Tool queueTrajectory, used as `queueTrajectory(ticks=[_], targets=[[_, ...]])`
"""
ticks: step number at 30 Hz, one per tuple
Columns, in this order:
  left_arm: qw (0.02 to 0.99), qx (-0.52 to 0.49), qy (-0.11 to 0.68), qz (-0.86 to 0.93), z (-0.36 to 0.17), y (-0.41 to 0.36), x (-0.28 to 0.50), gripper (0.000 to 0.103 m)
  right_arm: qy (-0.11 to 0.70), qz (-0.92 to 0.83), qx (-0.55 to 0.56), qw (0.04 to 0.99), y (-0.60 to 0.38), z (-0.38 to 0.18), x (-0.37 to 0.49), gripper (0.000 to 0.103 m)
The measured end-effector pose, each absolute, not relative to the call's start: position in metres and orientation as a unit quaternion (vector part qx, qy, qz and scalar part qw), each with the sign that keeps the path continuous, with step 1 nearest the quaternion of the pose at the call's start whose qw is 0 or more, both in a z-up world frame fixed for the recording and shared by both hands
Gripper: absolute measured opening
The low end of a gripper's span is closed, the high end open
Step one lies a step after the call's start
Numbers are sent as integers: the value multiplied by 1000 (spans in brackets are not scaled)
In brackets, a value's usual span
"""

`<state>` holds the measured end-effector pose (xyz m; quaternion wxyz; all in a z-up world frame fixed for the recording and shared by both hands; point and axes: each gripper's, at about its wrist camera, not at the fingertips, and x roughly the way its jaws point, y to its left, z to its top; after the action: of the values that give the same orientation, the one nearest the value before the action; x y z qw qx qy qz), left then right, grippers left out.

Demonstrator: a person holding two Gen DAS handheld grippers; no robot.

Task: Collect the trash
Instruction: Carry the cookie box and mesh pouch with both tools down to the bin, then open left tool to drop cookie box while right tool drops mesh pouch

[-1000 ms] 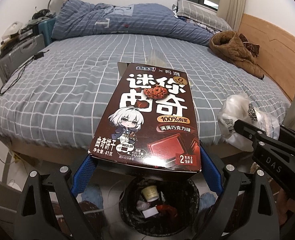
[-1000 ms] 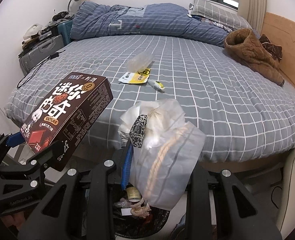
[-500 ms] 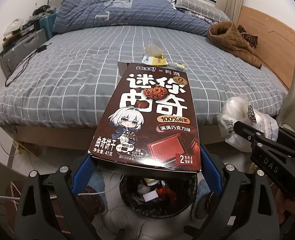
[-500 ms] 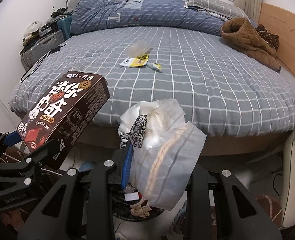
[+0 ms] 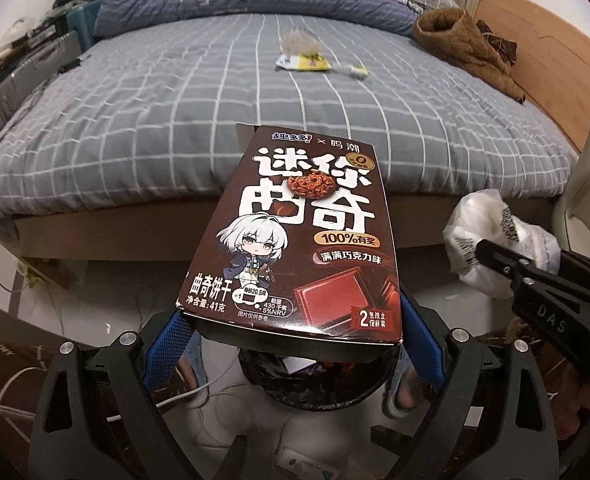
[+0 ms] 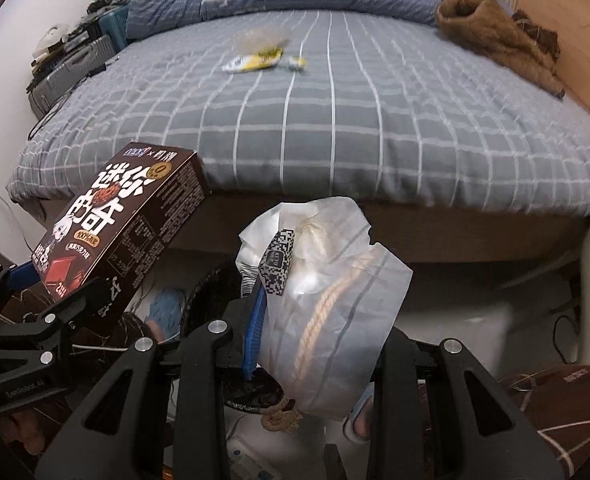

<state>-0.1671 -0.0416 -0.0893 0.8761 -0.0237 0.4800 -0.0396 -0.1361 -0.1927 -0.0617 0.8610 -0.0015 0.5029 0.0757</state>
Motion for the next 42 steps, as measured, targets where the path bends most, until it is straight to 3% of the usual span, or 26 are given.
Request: queueTrajectory(ticks=[24, 42], targets=[[818, 8, 567, -91, -170, -87, -146, 90, 559, 53, 6, 827, -225, -119, -127, 29], [838, -13, 541, -66, -163, -51, -123, 97, 553, 87, -1, 829, -194, -117, -115, 30]])
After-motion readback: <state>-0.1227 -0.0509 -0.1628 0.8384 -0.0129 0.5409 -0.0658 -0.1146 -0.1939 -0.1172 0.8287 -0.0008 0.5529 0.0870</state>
